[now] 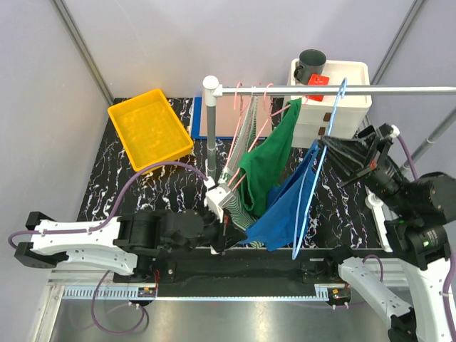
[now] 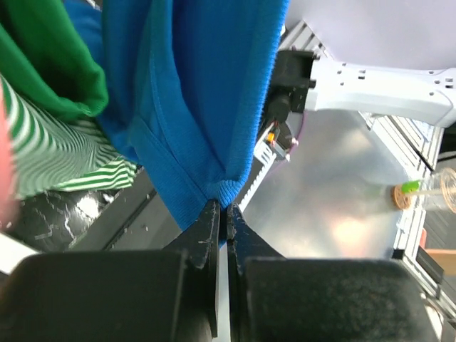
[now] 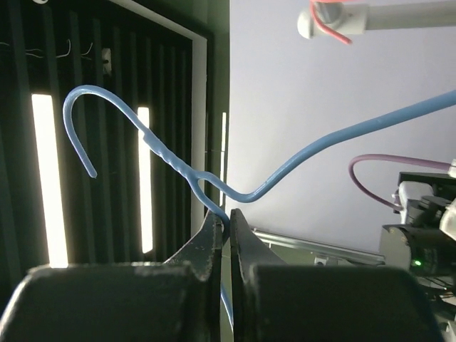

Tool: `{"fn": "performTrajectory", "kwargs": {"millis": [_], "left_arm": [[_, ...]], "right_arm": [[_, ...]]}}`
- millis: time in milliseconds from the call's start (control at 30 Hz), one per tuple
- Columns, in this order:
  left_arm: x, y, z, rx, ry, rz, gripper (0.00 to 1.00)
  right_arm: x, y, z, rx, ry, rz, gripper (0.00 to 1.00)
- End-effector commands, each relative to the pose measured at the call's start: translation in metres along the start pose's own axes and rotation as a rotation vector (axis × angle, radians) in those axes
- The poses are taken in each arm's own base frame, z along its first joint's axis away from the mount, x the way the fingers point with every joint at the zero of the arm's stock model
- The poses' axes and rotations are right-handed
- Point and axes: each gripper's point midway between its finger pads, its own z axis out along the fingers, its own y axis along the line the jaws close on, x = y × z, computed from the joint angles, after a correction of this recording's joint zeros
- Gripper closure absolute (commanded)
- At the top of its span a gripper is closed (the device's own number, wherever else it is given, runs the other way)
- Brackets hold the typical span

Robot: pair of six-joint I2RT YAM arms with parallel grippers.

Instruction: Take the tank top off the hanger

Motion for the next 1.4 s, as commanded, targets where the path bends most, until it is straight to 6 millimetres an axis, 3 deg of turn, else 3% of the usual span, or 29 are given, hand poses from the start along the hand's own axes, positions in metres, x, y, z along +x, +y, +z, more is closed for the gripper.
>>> {"fn": "performTrajectory", "kwargs": {"millis": [0,100,267,467,567,600,700,867,1000,1133,1267,1367], "left_arm": [[0.019,0.010,-0.014,-0.001,0.067,-0.030,1.00],[0.023,0.024,-0.016,-0.058,0.067,-0.043,1.00],[0.007,0.028,0.002,-0.092,0.043,-0.068,1.00],[-0.012,0.018,0.032,-0.087,0.021,-0.074,1.00],[-0.035,0.005,0.041,-0.065,-0.006,-0.003,1.00],[-0.049,-0.006,0.040,-0.041,-0.031,0.004,1.00],[-0.066,-0.021,0.041,-0.010,-0.065,0.011,1.00],[-0.078,-0.028,0.026,0.011,-0.118,-0.006,1.00],[-0.086,-0.034,0.024,0.025,-0.130,-0.022,1.00],[-0.088,-0.045,0.026,0.060,-0.117,-0.054,1.00],[-0.099,-0.063,0.022,0.110,-0.127,-0.042,1.00],[-0.108,-0.072,0.022,0.114,-0.153,-0.030,1.00]], "right_arm": [[0.000,-0.001,-0.011,-0.099,0.011,-0.029,1.00],[-0.005,-0.003,-0.012,-0.115,0.000,0.028,1.00],[-0.014,-0.013,-0.014,-0.108,-0.015,0.114,1.00],[-0.003,-0.006,-0.014,-0.124,0.052,0.152,1.00],[-0.003,-0.002,-0.015,-0.128,0.046,0.174,1.00],[-0.001,-0.004,-0.016,-0.116,0.054,0.178,1.00],[-0.007,-0.019,-0.016,-0.061,0.034,0.206,1.00],[-0.010,-0.051,-0.018,0.025,0.039,0.189,1.00],[-0.002,-0.045,-0.020,0.018,0.072,0.166,1.00],[-0.002,-0.062,-0.022,0.066,0.099,0.210,1.00],[0.006,-0.057,-0.034,0.055,0.112,0.263,1.00],[0.003,-0.066,-0.043,0.104,0.049,0.350,1.00]]}}
